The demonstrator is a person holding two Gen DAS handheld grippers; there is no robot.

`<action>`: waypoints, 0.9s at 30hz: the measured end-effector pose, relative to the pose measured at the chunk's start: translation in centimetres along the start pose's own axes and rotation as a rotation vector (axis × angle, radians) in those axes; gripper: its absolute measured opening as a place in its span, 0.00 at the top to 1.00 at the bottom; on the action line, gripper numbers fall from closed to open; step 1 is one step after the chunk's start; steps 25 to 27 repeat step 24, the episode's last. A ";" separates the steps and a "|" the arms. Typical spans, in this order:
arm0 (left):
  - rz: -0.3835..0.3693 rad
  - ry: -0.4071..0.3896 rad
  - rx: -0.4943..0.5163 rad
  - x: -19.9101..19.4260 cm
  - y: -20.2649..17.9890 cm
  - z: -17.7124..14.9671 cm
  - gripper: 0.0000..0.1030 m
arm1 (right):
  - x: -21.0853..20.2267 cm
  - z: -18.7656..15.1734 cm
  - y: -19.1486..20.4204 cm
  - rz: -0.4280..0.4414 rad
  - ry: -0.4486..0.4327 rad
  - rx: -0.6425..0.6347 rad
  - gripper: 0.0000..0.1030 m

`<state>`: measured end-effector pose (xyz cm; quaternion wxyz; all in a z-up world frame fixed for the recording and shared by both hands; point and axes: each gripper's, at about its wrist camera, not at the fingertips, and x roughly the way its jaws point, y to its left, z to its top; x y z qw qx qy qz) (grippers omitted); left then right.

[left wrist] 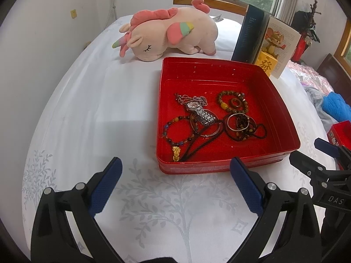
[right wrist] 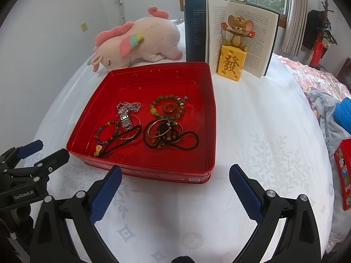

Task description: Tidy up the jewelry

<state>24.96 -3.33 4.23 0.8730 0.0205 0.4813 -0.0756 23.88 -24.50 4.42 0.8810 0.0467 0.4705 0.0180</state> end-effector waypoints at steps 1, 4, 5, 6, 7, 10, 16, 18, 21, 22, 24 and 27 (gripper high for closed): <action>-0.001 0.000 0.000 0.0 0.0 0.0 0.05 | 0.0 0.0 0.0 0.000 0.000 0.000 0.04; 0.000 0.000 0.002 0.0 0.0 0.0 0.05 | 0.0 0.0 0.0 0.002 0.000 -0.002 0.04; 0.000 -0.001 0.003 0.0 -0.1 0.0 0.05 | 0.0 0.0 0.0 0.002 0.000 -0.001 0.04; 0.001 -0.001 0.004 0.0 -0.1 -0.1 0.05 | 0.1 0.0 0.0 0.001 0.000 -0.002 0.04; 0.001 -0.001 0.004 0.0 0.0 -0.1 0.05 | 0.1 0.0 0.0 0.001 0.000 -0.001 0.04; 0.001 0.000 0.005 0.0 -0.1 -0.1 0.05 | 0.1 0.0 0.0 0.000 0.003 -0.001 0.04; 0.000 0.005 0.005 0.2 -0.1 -0.1 0.05 | 0.2 0.0 -0.2 0.003 0.005 -0.009 0.04; 0.000 0.008 0.004 0.3 -0.1 -0.1 0.05 | 0.3 0.0 -0.2 0.003 0.005 -0.009 0.04; 0.001 0.013 0.001 0.4 0.1 0.0 0.05 | 0.2 0.0 -0.2 0.003 0.005 -0.012 0.04; 0.000 0.013 0.000 0.4 0.1 0.0 0.05 | 0.2 0.0 -0.2 0.003 0.005 -0.012 0.04; 0.001 0.013 0.002 0.5 0.1 0.0 0.05 | 0.2 0.0 -0.2 0.003 0.006 -0.011 0.04; 0.001 0.013 0.002 0.5 0.1 0.0 0.05 | 0.2 0.0 -0.2 0.003 0.006 -0.011 0.04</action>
